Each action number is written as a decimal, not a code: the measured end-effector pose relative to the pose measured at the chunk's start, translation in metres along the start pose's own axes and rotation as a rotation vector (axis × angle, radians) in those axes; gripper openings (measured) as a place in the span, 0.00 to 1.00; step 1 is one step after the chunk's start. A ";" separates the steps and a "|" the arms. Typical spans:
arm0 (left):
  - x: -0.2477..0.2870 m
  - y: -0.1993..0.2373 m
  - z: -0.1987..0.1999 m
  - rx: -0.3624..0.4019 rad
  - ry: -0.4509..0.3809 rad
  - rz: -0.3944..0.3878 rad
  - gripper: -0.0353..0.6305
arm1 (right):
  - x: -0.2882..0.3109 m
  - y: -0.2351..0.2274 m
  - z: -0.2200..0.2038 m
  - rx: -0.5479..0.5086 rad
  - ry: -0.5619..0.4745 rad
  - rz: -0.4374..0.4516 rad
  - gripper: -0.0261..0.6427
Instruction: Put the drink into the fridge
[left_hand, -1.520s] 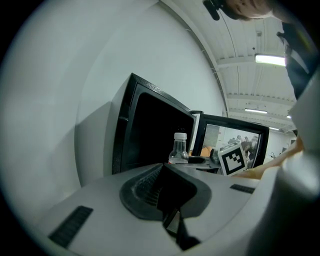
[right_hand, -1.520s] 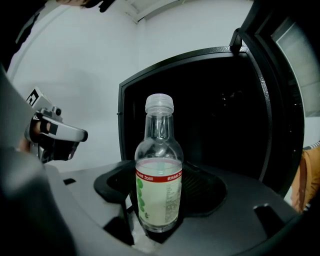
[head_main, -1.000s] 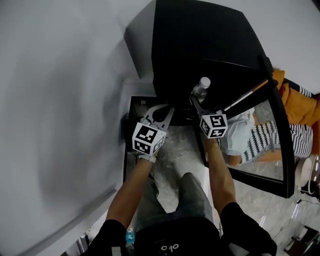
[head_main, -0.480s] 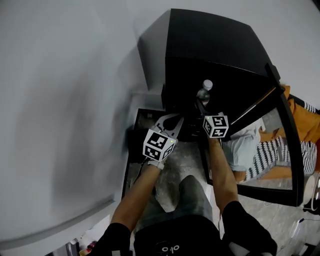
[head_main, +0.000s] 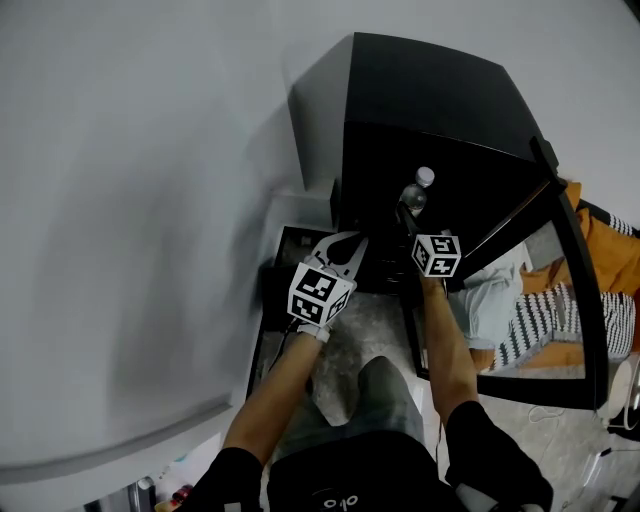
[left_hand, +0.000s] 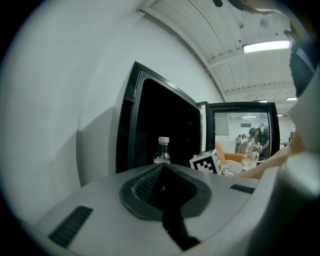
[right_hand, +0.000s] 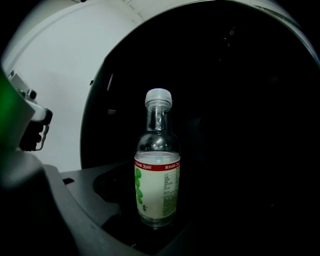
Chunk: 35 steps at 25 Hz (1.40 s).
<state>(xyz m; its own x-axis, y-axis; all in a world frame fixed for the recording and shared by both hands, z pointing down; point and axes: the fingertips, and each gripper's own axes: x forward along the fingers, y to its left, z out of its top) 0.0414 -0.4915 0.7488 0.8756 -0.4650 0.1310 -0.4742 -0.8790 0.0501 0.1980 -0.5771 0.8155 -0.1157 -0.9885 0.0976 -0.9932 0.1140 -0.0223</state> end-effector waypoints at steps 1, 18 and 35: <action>-0.001 -0.001 0.001 0.002 0.002 0.000 0.06 | -0.003 -0.001 0.000 0.005 0.005 -0.006 0.51; -0.038 -0.094 0.095 -0.094 0.100 -0.025 0.06 | -0.180 0.044 0.098 0.068 0.175 0.037 0.40; -0.103 -0.184 0.240 -0.202 -0.015 0.129 0.06 | -0.331 0.035 0.254 0.048 0.196 0.045 0.05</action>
<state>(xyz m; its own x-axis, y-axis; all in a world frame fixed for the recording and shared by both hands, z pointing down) 0.0607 -0.3070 0.4882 0.8071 -0.5749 0.1343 -0.5897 -0.7739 0.2311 0.2043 -0.2715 0.5293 -0.1645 -0.9437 0.2868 -0.9859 0.1482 -0.0778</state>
